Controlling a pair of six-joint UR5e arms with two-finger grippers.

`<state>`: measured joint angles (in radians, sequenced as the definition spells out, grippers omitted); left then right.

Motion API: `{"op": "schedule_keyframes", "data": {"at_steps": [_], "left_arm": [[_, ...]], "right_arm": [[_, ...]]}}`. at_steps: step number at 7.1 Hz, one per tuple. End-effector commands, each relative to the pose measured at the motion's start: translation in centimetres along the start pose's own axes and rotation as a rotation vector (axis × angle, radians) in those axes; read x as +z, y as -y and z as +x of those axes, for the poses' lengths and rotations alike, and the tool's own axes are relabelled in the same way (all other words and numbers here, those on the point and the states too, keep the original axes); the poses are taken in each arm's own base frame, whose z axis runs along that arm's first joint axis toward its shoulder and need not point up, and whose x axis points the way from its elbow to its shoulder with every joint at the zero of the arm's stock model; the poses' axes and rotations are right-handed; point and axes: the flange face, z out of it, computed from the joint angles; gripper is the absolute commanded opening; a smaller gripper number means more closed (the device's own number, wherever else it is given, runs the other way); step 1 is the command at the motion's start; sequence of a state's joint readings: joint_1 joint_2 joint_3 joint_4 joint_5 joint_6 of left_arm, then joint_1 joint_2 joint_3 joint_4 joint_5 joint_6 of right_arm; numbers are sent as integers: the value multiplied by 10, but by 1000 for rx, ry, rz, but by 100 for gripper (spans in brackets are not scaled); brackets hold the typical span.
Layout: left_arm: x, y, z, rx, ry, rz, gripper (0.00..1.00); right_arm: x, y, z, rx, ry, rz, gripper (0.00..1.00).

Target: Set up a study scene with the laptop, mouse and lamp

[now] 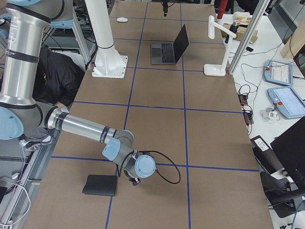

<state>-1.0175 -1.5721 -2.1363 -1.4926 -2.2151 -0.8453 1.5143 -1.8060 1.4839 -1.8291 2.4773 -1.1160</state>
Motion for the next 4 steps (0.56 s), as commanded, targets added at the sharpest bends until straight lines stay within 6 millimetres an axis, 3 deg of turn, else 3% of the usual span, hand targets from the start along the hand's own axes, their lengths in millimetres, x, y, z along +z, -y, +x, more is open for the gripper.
{"op": "schedule_keyframes", "data": {"at_steps": [1, 4], "left_arm": [[1, -4, -6, 11, -10, 9, 100], [3, -4, -7, 12, -9, 9, 100]], "right_arm": [[15, -11, 9, -29, 23, -30, 100], [35, -24, 17, -26, 59, -60, 100]]}}
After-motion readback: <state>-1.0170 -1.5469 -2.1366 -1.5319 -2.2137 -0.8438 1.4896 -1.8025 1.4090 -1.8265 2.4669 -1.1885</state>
